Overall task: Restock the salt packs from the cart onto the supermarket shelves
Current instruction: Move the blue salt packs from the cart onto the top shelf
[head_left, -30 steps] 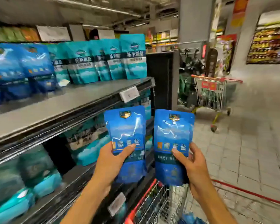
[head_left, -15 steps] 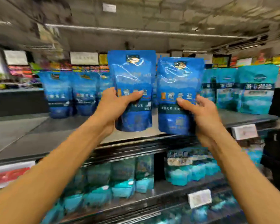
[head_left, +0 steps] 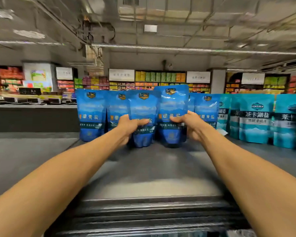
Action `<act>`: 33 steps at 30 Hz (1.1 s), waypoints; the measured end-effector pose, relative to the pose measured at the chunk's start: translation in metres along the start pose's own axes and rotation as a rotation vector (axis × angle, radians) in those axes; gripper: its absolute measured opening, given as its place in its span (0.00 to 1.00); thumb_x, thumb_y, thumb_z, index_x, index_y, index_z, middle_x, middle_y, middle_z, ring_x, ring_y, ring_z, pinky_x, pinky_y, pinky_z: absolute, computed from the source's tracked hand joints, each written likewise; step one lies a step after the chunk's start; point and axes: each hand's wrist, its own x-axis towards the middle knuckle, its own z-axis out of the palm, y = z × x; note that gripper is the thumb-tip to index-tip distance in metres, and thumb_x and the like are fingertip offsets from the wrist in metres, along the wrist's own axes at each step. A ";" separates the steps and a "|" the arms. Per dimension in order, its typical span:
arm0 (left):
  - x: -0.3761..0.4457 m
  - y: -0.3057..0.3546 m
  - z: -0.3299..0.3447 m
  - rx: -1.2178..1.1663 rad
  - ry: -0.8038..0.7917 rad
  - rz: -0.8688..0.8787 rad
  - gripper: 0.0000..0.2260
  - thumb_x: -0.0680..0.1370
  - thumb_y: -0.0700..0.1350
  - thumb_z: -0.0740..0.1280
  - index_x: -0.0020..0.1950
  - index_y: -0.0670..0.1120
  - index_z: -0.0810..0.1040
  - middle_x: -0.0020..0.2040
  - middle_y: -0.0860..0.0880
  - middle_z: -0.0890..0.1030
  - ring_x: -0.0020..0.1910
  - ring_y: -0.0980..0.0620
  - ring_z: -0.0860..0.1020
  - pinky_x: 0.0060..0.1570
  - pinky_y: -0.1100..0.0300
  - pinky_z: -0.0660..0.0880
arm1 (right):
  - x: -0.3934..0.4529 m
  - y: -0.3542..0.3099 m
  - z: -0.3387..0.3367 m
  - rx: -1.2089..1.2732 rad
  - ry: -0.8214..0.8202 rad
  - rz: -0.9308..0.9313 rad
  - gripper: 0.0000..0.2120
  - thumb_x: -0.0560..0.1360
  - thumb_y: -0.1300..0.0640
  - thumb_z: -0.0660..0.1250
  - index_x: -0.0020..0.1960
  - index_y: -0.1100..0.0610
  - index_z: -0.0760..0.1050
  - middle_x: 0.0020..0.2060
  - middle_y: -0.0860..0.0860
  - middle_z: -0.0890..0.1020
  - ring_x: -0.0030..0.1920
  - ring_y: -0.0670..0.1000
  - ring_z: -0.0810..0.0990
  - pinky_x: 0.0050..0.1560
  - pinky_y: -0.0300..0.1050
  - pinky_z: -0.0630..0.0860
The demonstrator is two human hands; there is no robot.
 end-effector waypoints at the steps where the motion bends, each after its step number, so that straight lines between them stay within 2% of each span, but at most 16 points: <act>1: 0.007 -0.005 0.000 0.030 -0.023 0.008 0.09 0.71 0.35 0.76 0.50 0.38 0.82 0.50 0.41 0.85 0.50 0.43 0.83 0.57 0.47 0.79 | 0.006 0.007 -0.003 -0.008 -0.014 0.024 0.21 0.72 0.69 0.72 0.64 0.66 0.76 0.56 0.61 0.84 0.55 0.60 0.84 0.61 0.62 0.78; 4: 0.020 -0.017 -0.008 0.225 -0.086 -0.007 0.17 0.69 0.37 0.78 0.55 0.39 0.82 0.51 0.44 0.85 0.53 0.43 0.83 0.59 0.47 0.79 | 0.014 0.021 -0.016 -0.185 -0.066 0.070 0.19 0.71 0.63 0.76 0.60 0.64 0.79 0.54 0.58 0.85 0.54 0.57 0.84 0.60 0.57 0.78; 7: 0.022 -0.025 -0.022 0.618 -0.130 -0.039 0.21 0.66 0.46 0.81 0.55 0.43 0.81 0.50 0.47 0.85 0.51 0.48 0.82 0.58 0.51 0.78 | 0.016 0.019 -0.026 -0.463 -0.076 0.051 0.14 0.68 0.59 0.80 0.49 0.61 0.80 0.36 0.47 0.86 0.33 0.43 0.83 0.37 0.35 0.78; 9: 0.020 -0.027 -0.025 0.707 -0.105 -0.024 0.22 0.66 0.51 0.81 0.55 0.42 0.81 0.51 0.46 0.85 0.52 0.47 0.82 0.59 0.50 0.77 | 0.019 0.016 -0.025 -0.552 -0.057 0.066 0.14 0.67 0.58 0.81 0.45 0.60 0.78 0.29 0.45 0.83 0.23 0.39 0.78 0.24 0.31 0.72; 11: 0.019 -0.024 -0.021 0.796 -0.055 0.009 0.23 0.66 0.53 0.80 0.52 0.40 0.81 0.47 0.45 0.85 0.48 0.47 0.82 0.52 0.51 0.80 | 0.025 0.016 -0.020 -0.584 -0.026 0.080 0.18 0.67 0.59 0.81 0.48 0.60 0.73 0.33 0.50 0.81 0.23 0.43 0.77 0.20 0.33 0.70; 13: 0.019 -0.020 -0.016 0.848 -0.012 0.010 0.21 0.66 0.53 0.80 0.45 0.39 0.78 0.39 0.44 0.84 0.37 0.49 0.82 0.34 0.56 0.80 | 0.033 0.019 -0.012 -0.557 -0.007 0.136 0.27 0.67 0.60 0.80 0.58 0.60 0.67 0.44 0.55 0.82 0.30 0.51 0.80 0.24 0.40 0.75; 15: 0.021 -0.019 -0.012 0.821 -0.010 -0.025 0.18 0.67 0.50 0.80 0.40 0.40 0.76 0.34 0.44 0.83 0.32 0.48 0.83 0.28 0.58 0.80 | 0.039 0.021 -0.007 -0.527 0.008 0.167 0.32 0.69 0.63 0.79 0.65 0.65 0.66 0.48 0.58 0.82 0.38 0.57 0.81 0.33 0.48 0.79; 17: 0.024 -0.020 -0.010 0.836 -0.004 -0.031 0.16 0.68 0.48 0.79 0.39 0.40 0.75 0.33 0.43 0.83 0.30 0.48 0.84 0.31 0.56 0.82 | 0.047 0.025 -0.003 -0.586 0.042 0.121 0.30 0.68 0.63 0.79 0.65 0.68 0.70 0.54 0.62 0.82 0.45 0.61 0.83 0.41 0.51 0.83; 20: 0.025 -0.020 -0.007 0.902 0.014 -0.002 0.16 0.69 0.50 0.78 0.39 0.39 0.76 0.34 0.42 0.84 0.29 0.50 0.84 0.33 0.58 0.81 | 0.051 0.033 0.002 -0.632 0.104 0.092 0.29 0.66 0.60 0.81 0.60 0.65 0.70 0.59 0.63 0.80 0.42 0.58 0.83 0.23 0.38 0.77; 21: 0.024 -0.020 -0.007 0.926 0.026 0.011 0.17 0.69 0.50 0.78 0.39 0.40 0.76 0.34 0.42 0.84 0.29 0.50 0.84 0.35 0.57 0.82 | 0.054 0.036 0.003 -0.649 0.118 0.076 0.30 0.65 0.59 0.82 0.59 0.64 0.69 0.59 0.63 0.80 0.41 0.58 0.83 0.21 0.37 0.75; 22: 0.024 -0.021 -0.006 0.944 0.039 0.021 0.17 0.70 0.51 0.78 0.39 0.40 0.75 0.34 0.42 0.84 0.30 0.50 0.84 0.38 0.55 0.82 | 0.056 0.038 0.004 -0.666 0.125 0.068 0.29 0.64 0.59 0.82 0.56 0.63 0.69 0.59 0.64 0.80 0.42 0.58 0.84 0.24 0.39 0.78; 25: 0.021 -0.021 -0.006 0.958 0.045 0.017 0.19 0.70 0.52 0.77 0.42 0.40 0.74 0.35 0.42 0.83 0.33 0.49 0.84 0.43 0.52 0.82 | 0.056 0.039 0.003 -0.713 0.141 0.062 0.26 0.63 0.56 0.83 0.45 0.61 0.67 0.55 0.61 0.81 0.43 0.58 0.86 0.44 0.50 0.84; 26: 0.019 -0.020 -0.007 0.972 0.031 0.015 0.19 0.70 0.53 0.77 0.44 0.39 0.75 0.37 0.42 0.83 0.35 0.49 0.84 0.45 0.51 0.82 | 0.053 0.038 0.001 -0.743 0.136 0.066 0.27 0.62 0.53 0.83 0.44 0.60 0.67 0.53 0.60 0.82 0.42 0.56 0.86 0.44 0.51 0.84; 29: 0.014 -0.017 -0.010 0.985 -0.016 0.013 0.23 0.69 0.55 0.78 0.48 0.38 0.75 0.44 0.40 0.83 0.44 0.44 0.84 0.49 0.46 0.81 | 0.042 0.025 -0.003 -0.843 0.085 0.076 0.30 0.63 0.48 0.83 0.49 0.60 0.68 0.46 0.59 0.83 0.34 0.52 0.83 0.27 0.44 0.80; 31: 0.009 -0.012 -0.014 0.963 -0.016 0.014 0.28 0.67 0.55 0.79 0.54 0.37 0.73 0.48 0.39 0.82 0.47 0.42 0.83 0.50 0.45 0.80 | 0.030 0.017 -0.008 -0.875 0.042 0.088 0.33 0.65 0.48 0.82 0.55 0.61 0.64 0.42 0.59 0.82 0.33 0.52 0.82 0.27 0.45 0.80; 33: 0.003 -0.003 -0.019 0.954 0.025 0.017 0.30 0.70 0.53 0.78 0.59 0.37 0.67 0.48 0.40 0.81 0.47 0.41 0.82 0.50 0.45 0.80 | 0.014 0.011 -0.016 -0.855 0.035 0.062 0.32 0.67 0.50 0.81 0.56 0.61 0.62 0.42 0.57 0.79 0.36 0.53 0.82 0.34 0.50 0.83</act>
